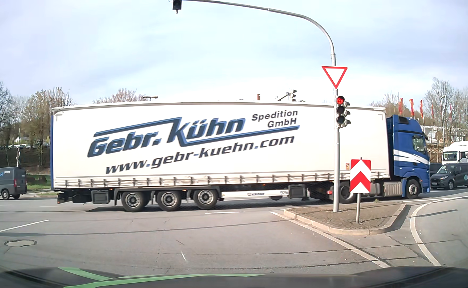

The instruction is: Follow the waypoints while adhering to traffic rules and regulations

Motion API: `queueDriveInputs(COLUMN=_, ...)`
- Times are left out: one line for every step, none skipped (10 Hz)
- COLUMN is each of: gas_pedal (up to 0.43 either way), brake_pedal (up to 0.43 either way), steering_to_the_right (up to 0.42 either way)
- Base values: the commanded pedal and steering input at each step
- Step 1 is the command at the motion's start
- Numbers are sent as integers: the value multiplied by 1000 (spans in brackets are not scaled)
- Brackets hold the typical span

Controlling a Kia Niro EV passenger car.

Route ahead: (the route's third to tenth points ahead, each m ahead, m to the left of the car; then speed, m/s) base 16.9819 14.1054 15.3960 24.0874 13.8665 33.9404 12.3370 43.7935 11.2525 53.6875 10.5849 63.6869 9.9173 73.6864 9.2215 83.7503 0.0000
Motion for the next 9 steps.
queueDriveInputs(gas_pedal=0, brake_pedal=372, steering_to_the_right=-2)
queueDriveInputs(gas_pedal=0, brake_pedal=378, steering_to_the_right=-2)
queueDriveInputs(gas_pedal=0, brake_pedal=372, steering_to_the_right=-2)
queueDriveInputs(gas_pedal=0, brake_pedal=378, steering_to_the_right=-2)
queueDriveInputs(gas_pedal=0, brake_pedal=372, steering_to_the_right=-2)
queueDriveInputs(gas_pedal=0, brake_pedal=372, steering_to_the_right=-2)
queueDriveInputs(gas_pedal=0, brake_pedal=378, steering_to_the_right=-2)
queueDriveInputs(gas_pedal=0, brake_pedal=372, steering_to_the_right=-2)
queueDriveInputs(gas_pedal=0, brake_pedal=378, steering_to_the_right=-2)
